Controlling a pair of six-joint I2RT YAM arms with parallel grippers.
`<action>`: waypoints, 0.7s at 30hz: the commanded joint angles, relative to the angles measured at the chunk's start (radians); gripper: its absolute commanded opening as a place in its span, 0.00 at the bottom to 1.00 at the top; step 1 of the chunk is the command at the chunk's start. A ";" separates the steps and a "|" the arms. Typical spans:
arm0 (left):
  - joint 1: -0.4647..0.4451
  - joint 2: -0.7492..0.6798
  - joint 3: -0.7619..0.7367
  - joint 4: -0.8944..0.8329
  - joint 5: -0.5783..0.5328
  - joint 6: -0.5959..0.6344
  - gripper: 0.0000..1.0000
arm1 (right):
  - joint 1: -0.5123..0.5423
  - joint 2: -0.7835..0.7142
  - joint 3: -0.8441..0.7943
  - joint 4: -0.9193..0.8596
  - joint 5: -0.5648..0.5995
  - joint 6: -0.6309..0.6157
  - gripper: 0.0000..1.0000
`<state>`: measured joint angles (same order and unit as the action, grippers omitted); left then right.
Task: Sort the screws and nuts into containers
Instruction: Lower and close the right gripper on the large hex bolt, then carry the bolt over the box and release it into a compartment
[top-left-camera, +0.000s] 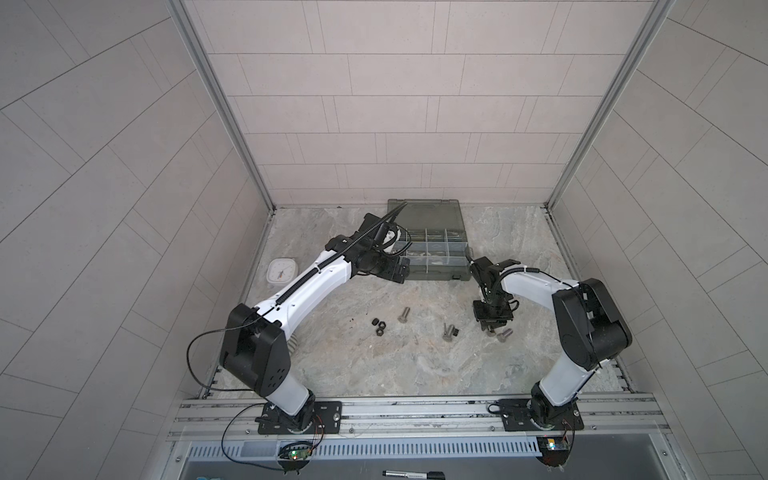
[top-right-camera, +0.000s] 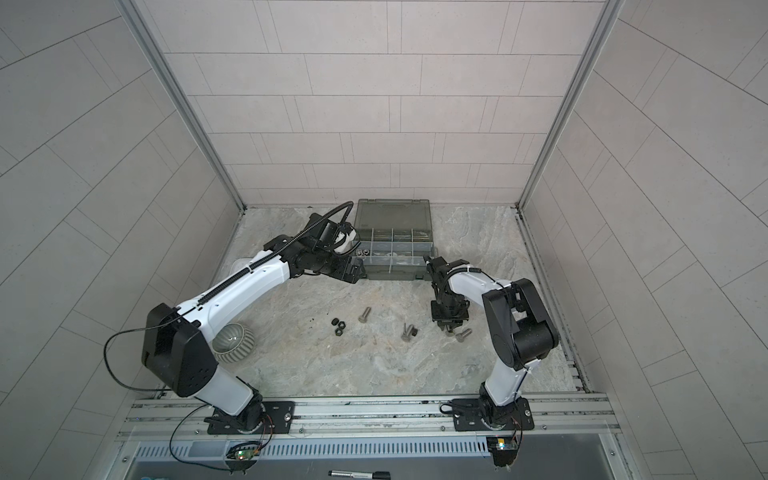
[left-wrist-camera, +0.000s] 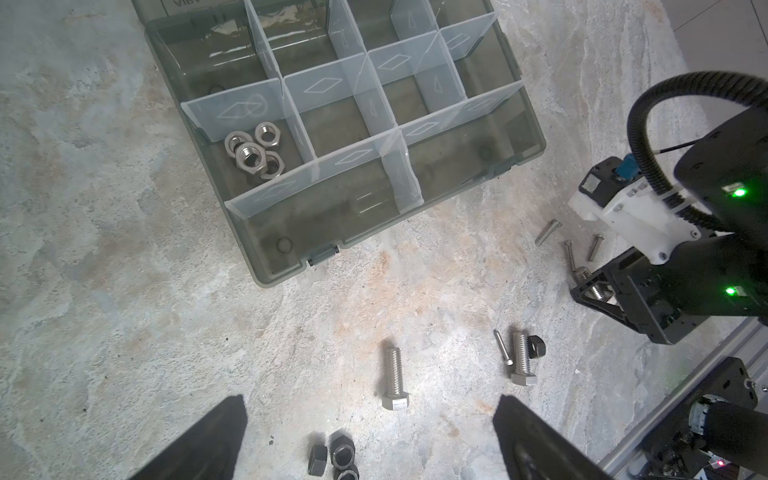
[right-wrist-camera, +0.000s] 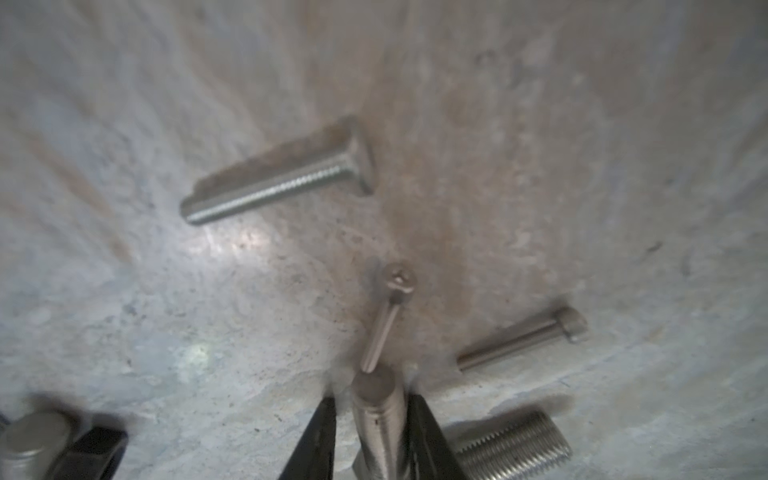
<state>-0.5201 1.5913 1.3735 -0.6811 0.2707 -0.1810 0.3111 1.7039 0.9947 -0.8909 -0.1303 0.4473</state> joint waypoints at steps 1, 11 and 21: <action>0.014 0.007 0.029 -0.003 0.023 0.022 1.00 | -0.004 0.027 -0.018 -0.003 0.012 0.004 0.23; 0.052 -0.001 0.038 -0.009 0.030 0.036 1.00 | -0.004 -0.032 0.075 -0.105 0.012 0.005 0.10; 0.094 0.037 0.116 -0.043 0.008 0.046 1.00 | -0.004 0.021 0.422 -0.213 0.017 -0.002 0.10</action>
<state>-0.4370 1.6058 1.4487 -0.6987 0.2905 -0.1551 0.3111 1.7050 1.3392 -1.0428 -0.1276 0.4454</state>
